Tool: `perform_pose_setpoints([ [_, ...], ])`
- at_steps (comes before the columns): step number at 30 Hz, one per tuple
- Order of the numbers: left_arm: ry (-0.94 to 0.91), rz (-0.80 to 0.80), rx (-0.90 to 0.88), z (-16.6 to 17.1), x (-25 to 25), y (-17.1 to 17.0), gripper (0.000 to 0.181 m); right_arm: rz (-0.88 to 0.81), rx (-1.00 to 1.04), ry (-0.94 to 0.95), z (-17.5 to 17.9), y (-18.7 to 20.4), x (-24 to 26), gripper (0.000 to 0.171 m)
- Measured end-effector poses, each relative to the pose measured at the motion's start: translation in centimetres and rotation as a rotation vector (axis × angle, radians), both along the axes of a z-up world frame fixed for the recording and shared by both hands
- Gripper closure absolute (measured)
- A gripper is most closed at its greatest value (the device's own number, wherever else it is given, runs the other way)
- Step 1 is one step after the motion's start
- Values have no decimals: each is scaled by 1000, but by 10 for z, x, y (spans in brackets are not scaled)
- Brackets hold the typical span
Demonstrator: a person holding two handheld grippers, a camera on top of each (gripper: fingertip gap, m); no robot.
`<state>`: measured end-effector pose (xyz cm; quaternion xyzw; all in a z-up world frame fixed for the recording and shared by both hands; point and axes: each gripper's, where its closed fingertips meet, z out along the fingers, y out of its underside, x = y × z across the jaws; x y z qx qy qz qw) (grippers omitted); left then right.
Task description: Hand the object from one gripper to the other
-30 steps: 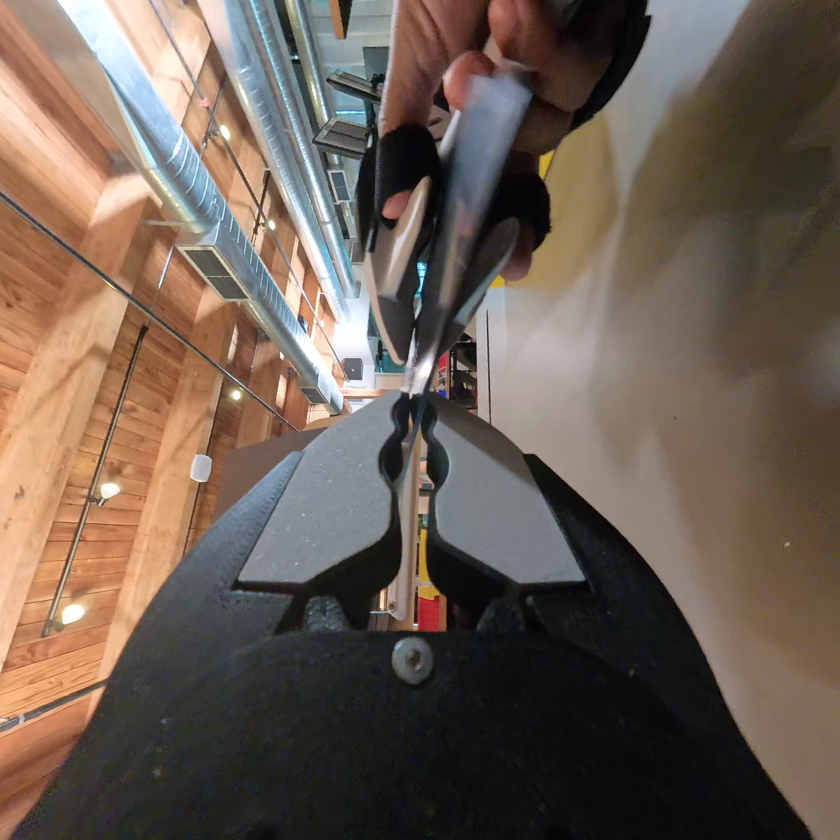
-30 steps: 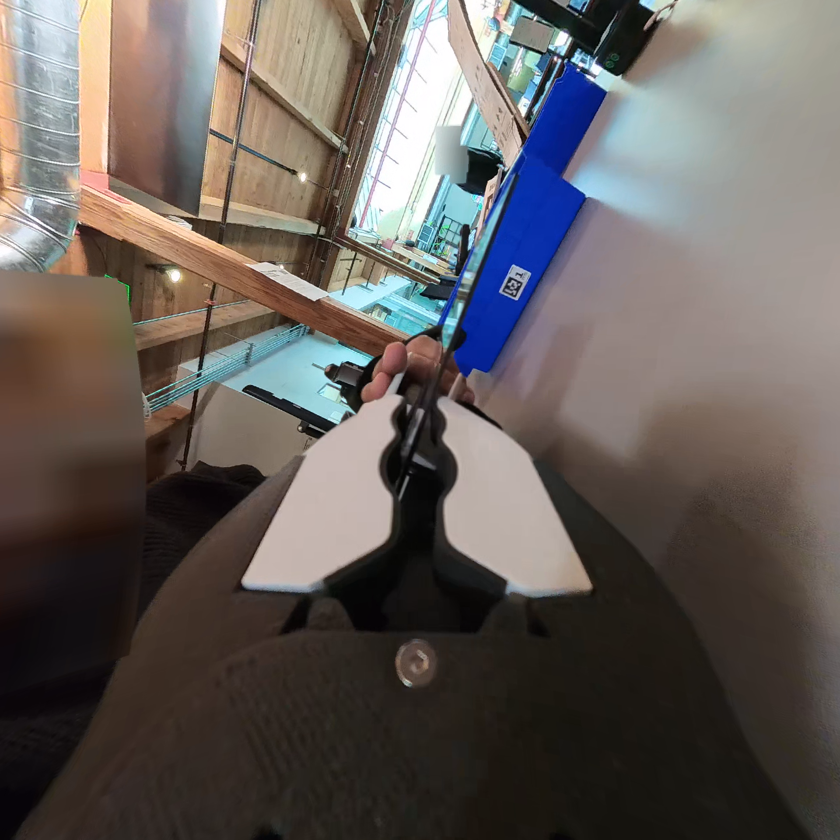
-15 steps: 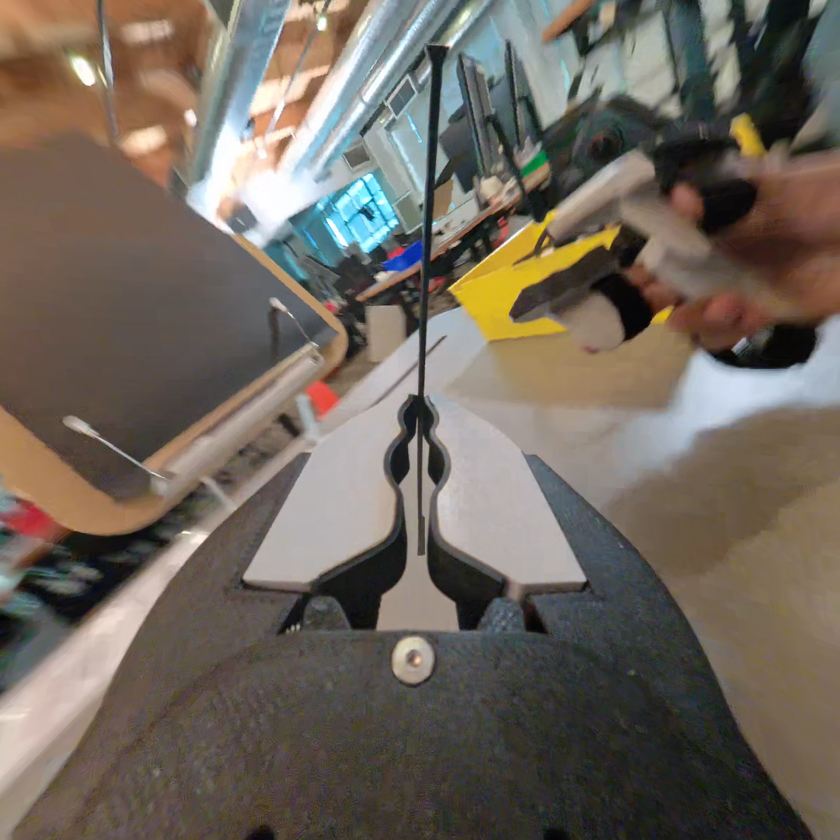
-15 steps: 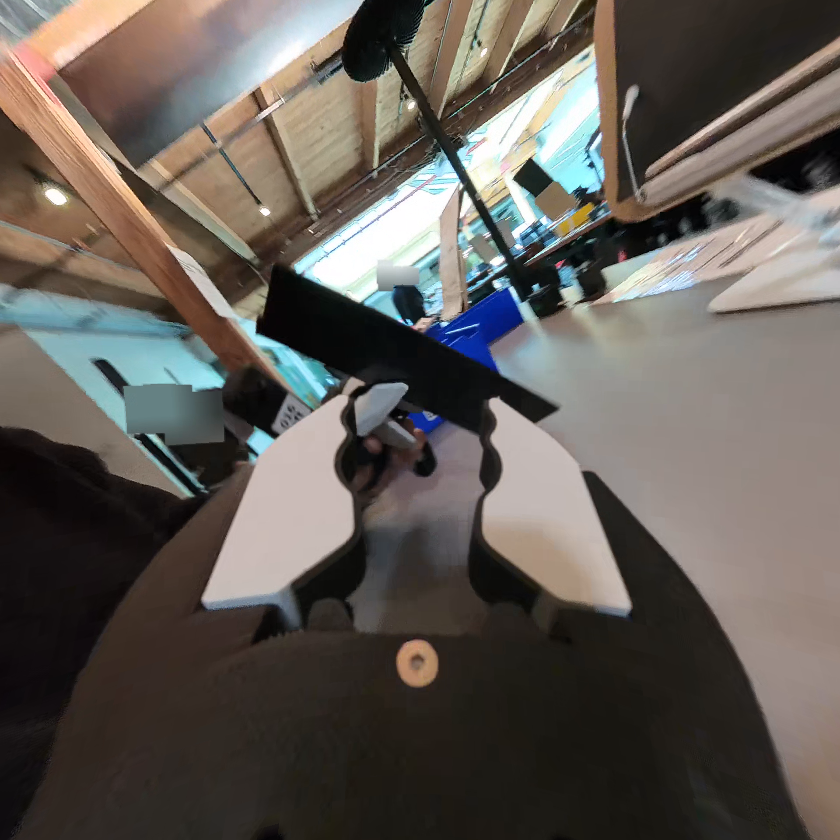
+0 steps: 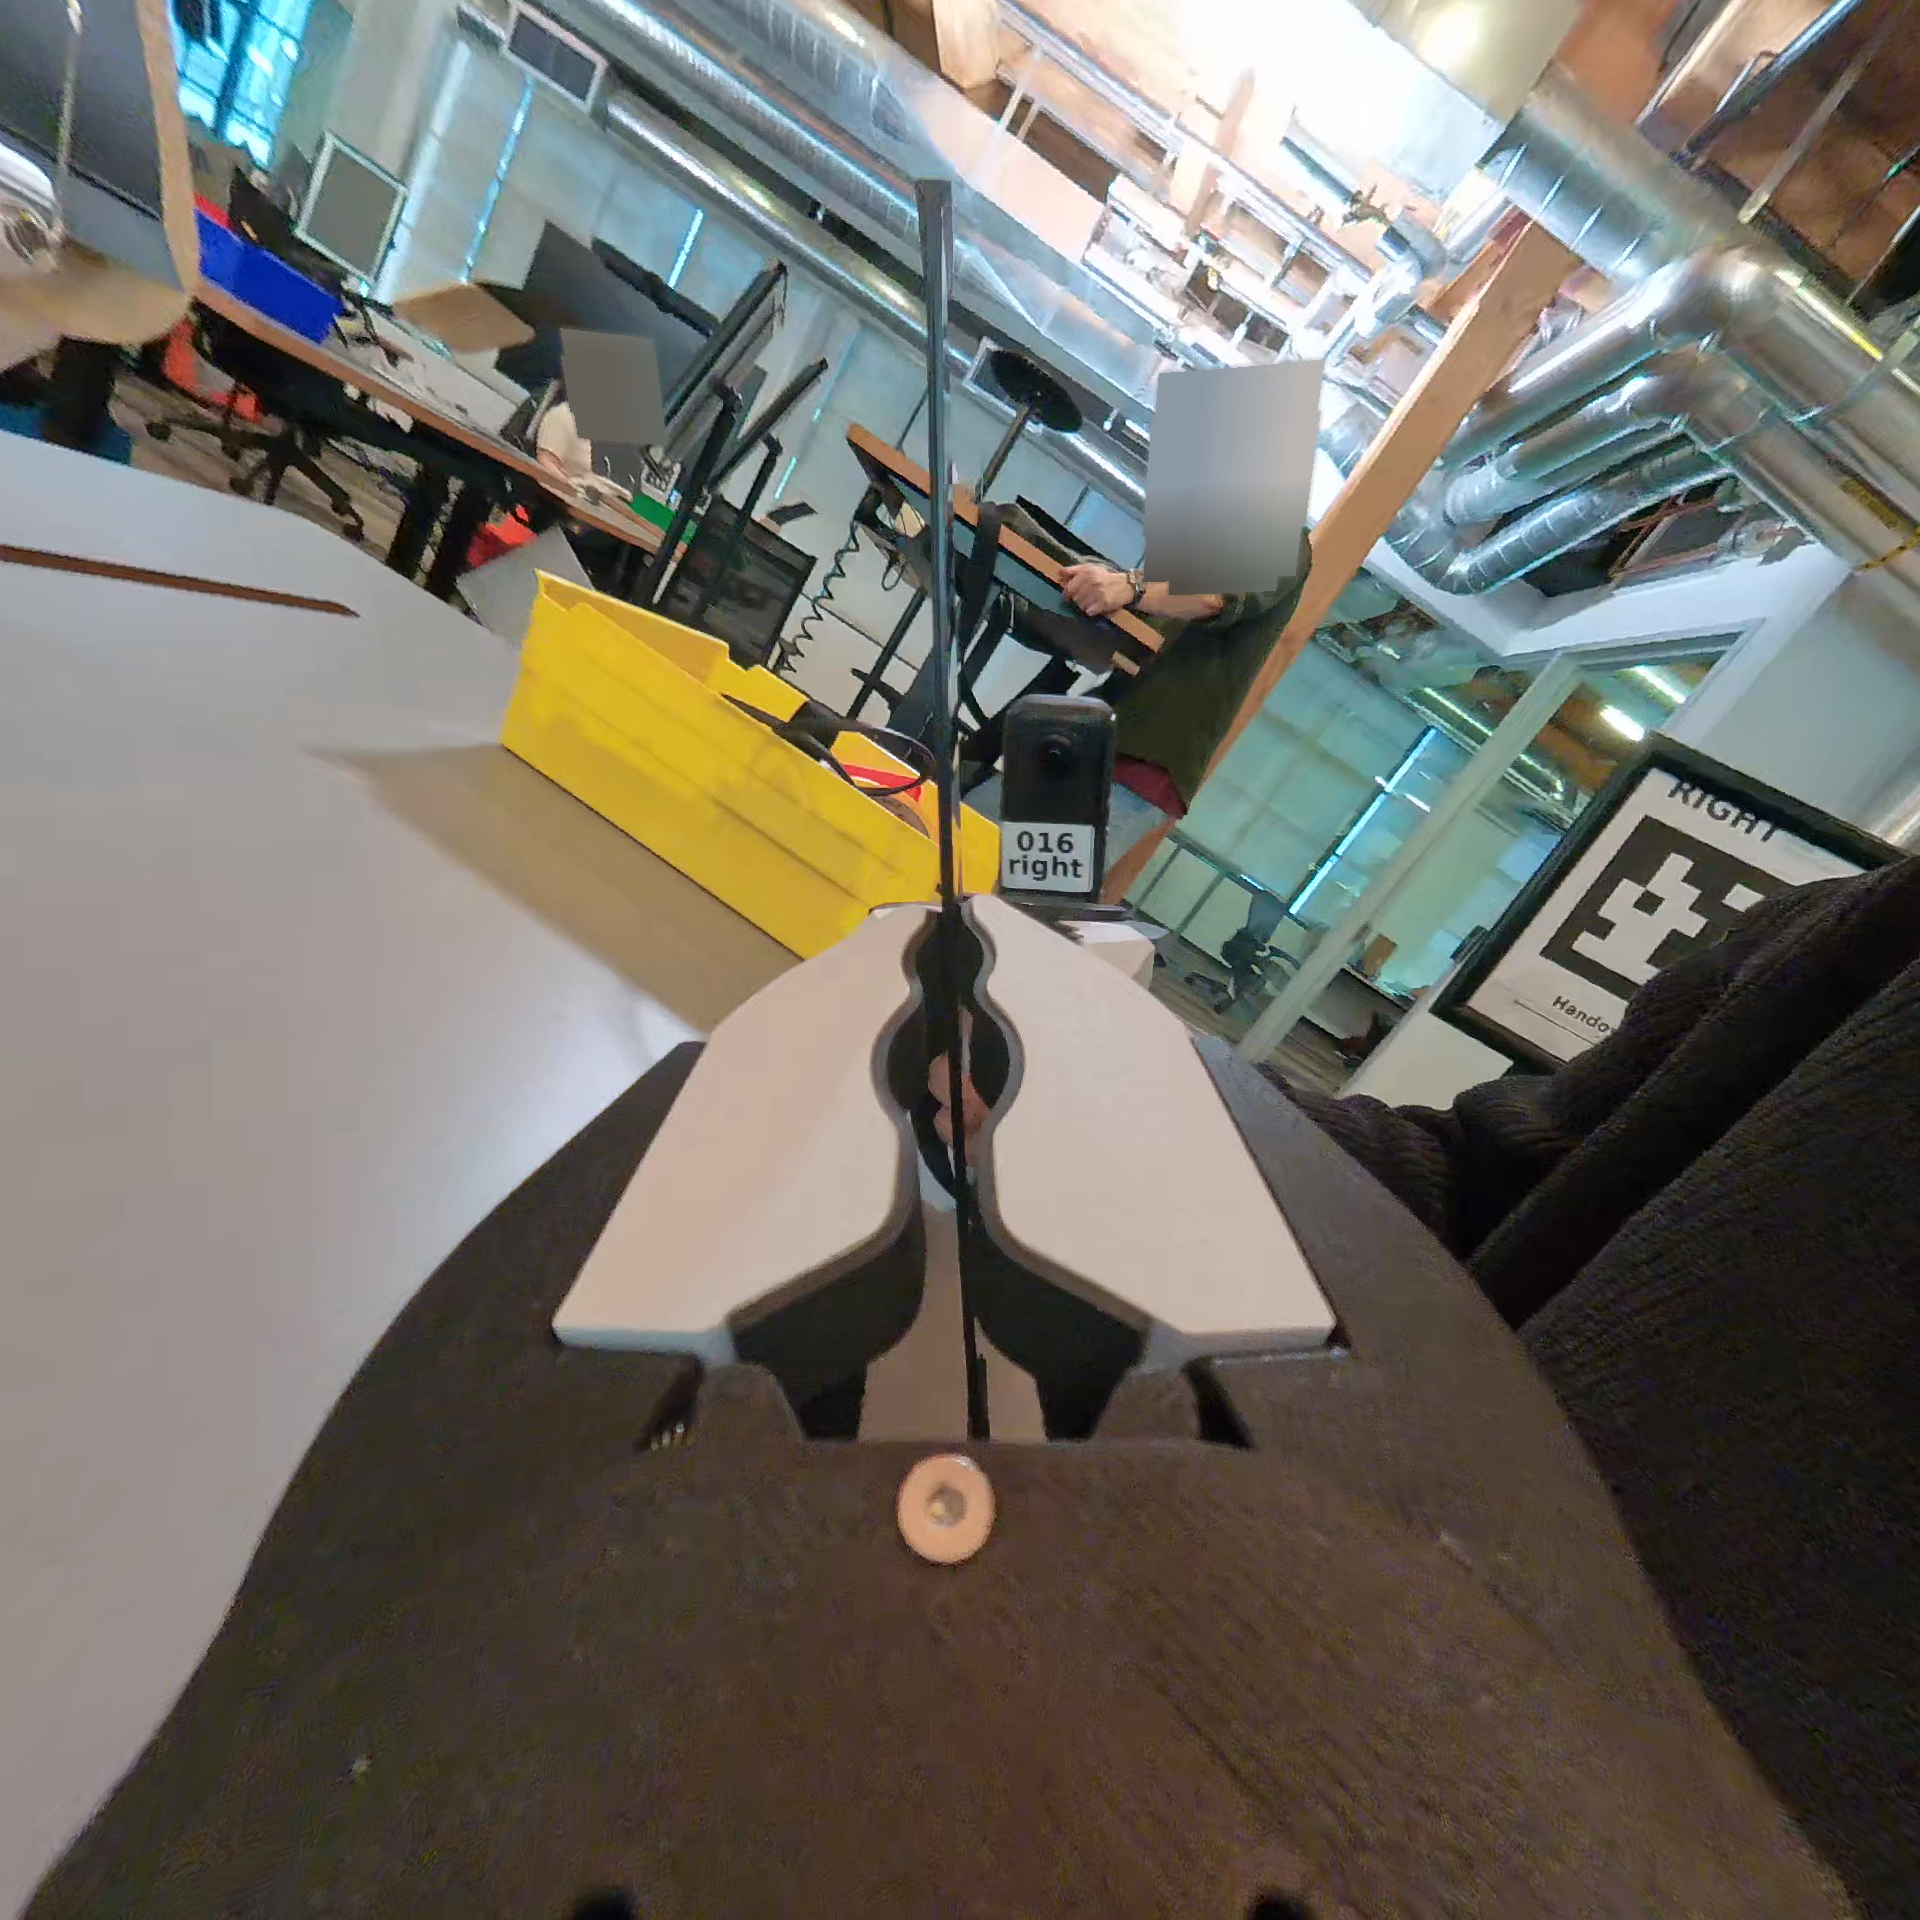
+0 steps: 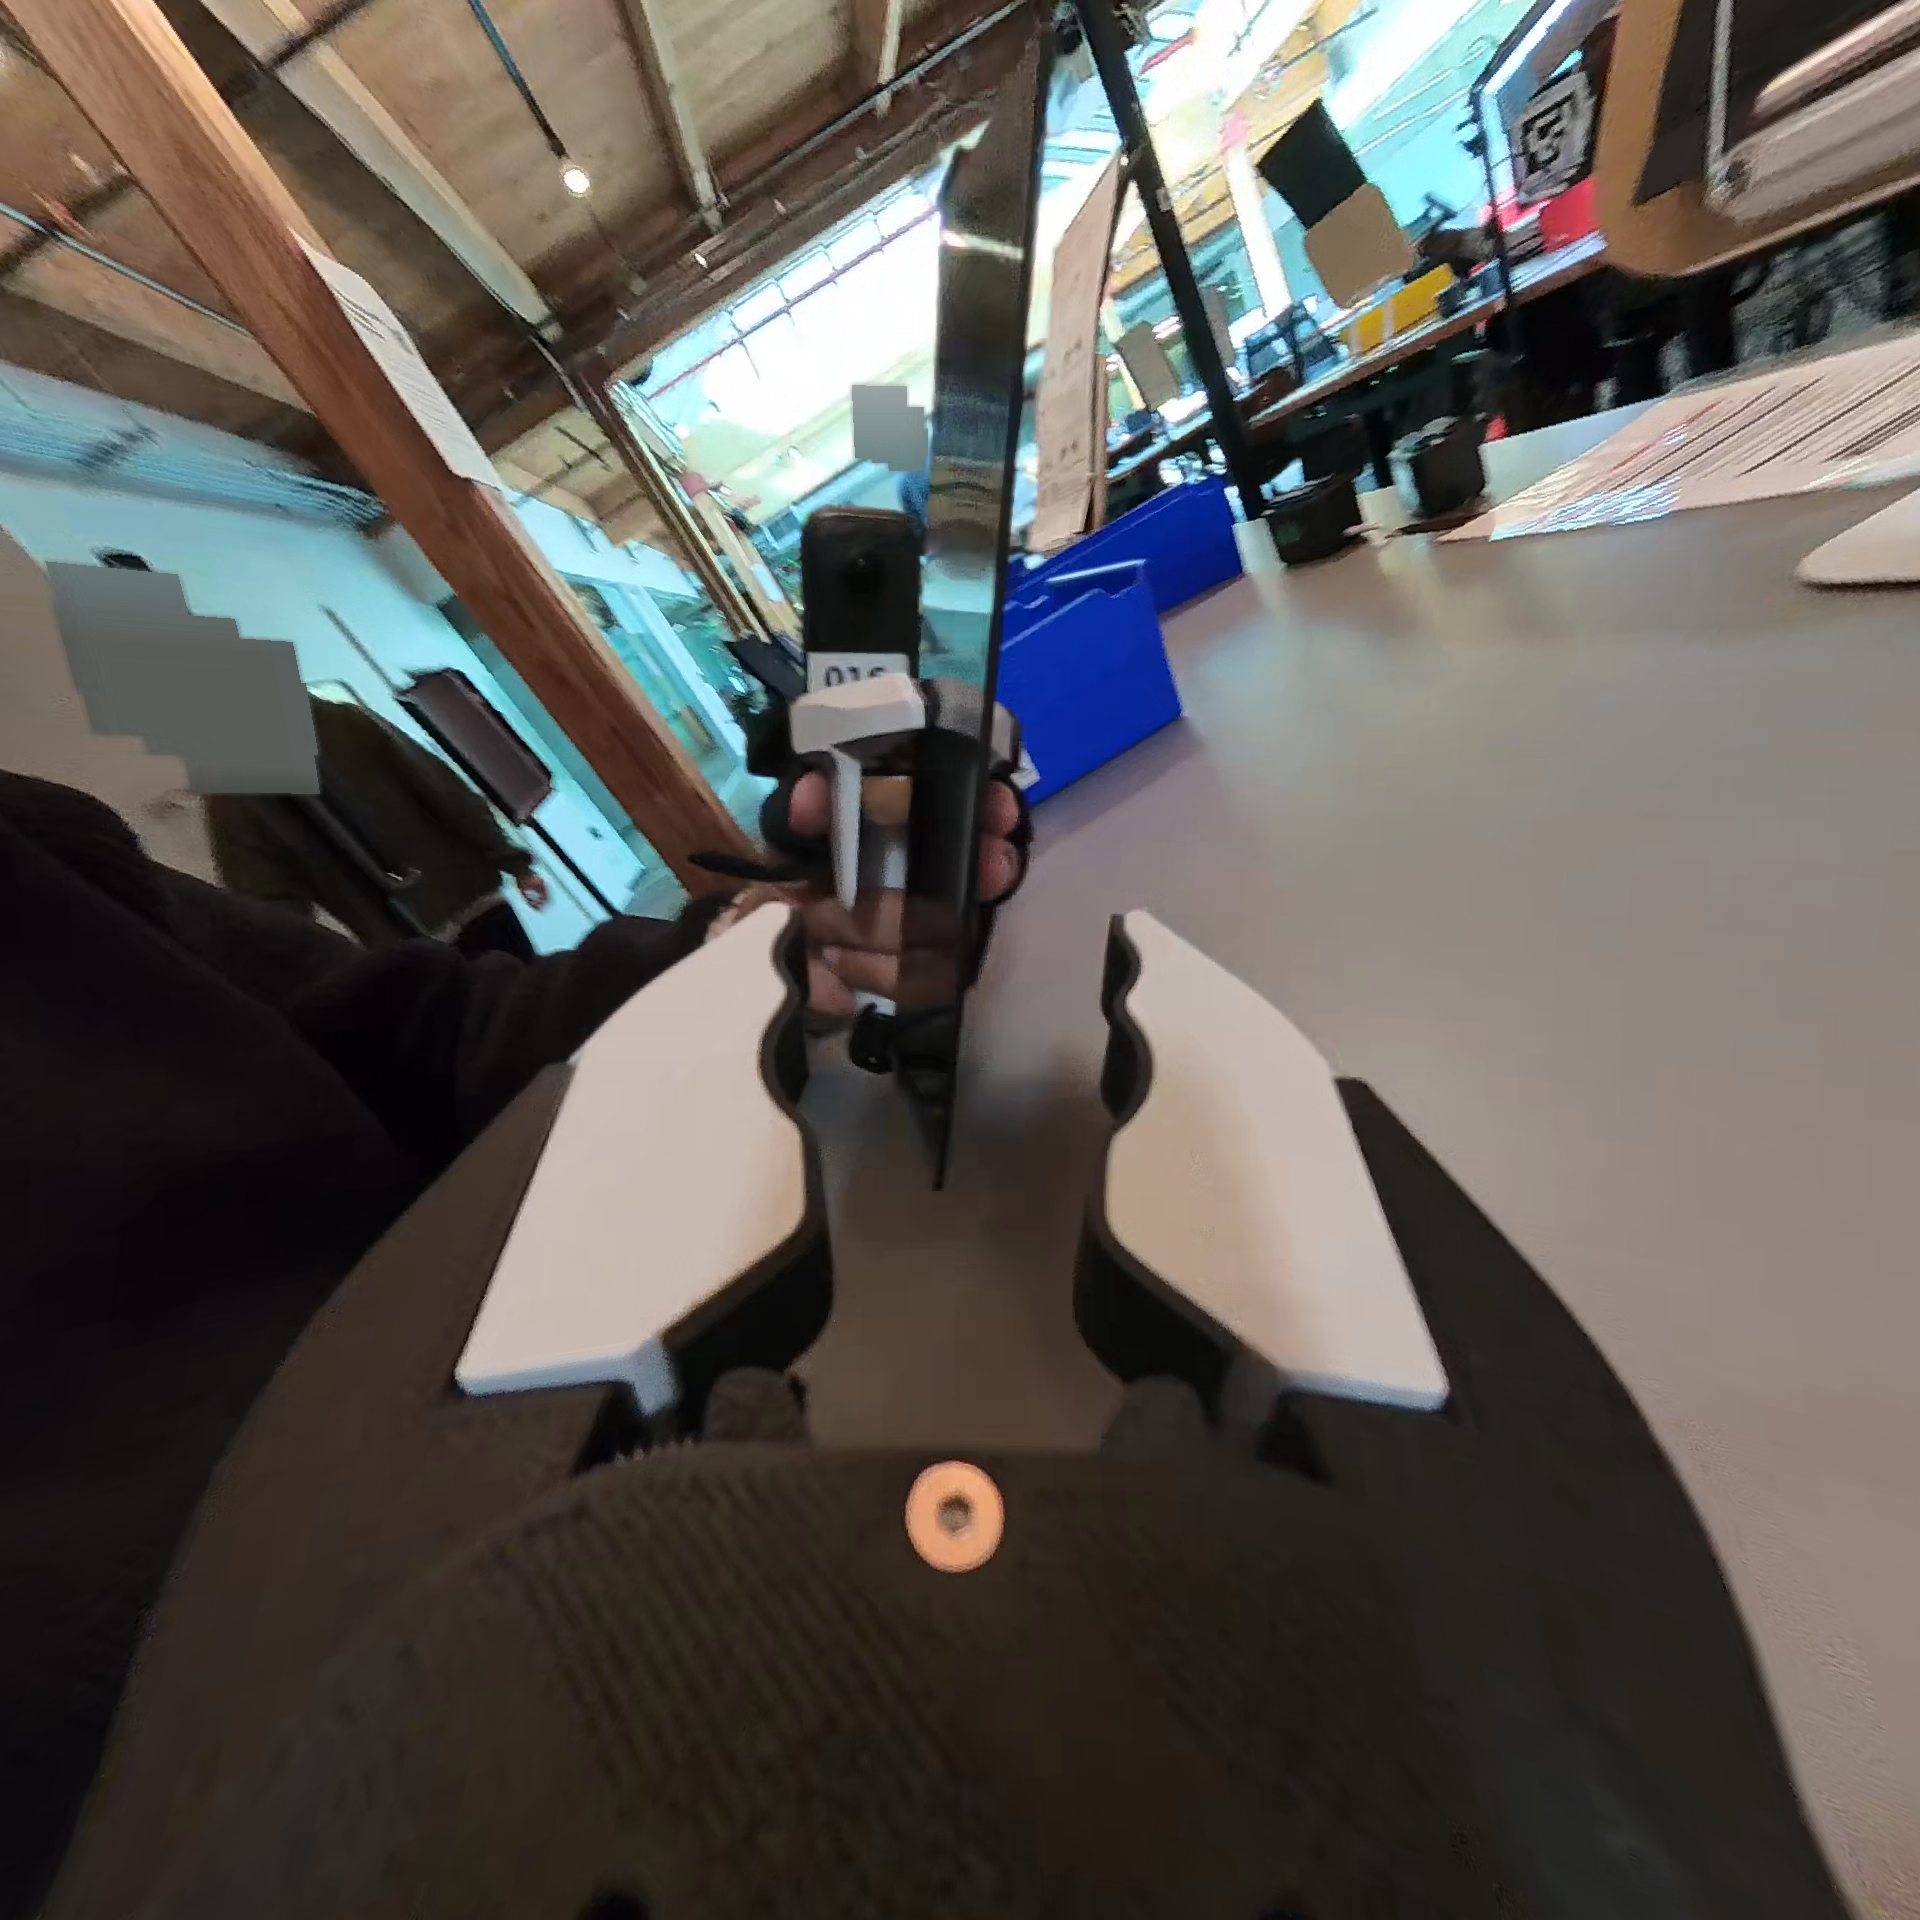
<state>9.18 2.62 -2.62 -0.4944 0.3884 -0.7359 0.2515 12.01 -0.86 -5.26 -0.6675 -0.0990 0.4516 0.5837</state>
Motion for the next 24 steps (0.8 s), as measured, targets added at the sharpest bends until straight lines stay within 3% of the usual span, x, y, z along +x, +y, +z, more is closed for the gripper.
perform_pose_setpoints([
  [5,6,-65,-59,-1,5,-14,181,62,-33,66,-2,-2,-16,123],
  [9,13,-111,-105,-4,9,-25,181,114,-38,49,-2,-8,-24,169],
  [13,11,-79,-46,-5,10,-26,181,112,-80,77,-1,-8,-19,170],
  [18,14,0,-29,-8,11,-15,153,72,-59,131,6,-7,-6,170],
  [24,62,-74,-104,-16,13,-19,147,-7,-36,151,12,-5,17,170],
])
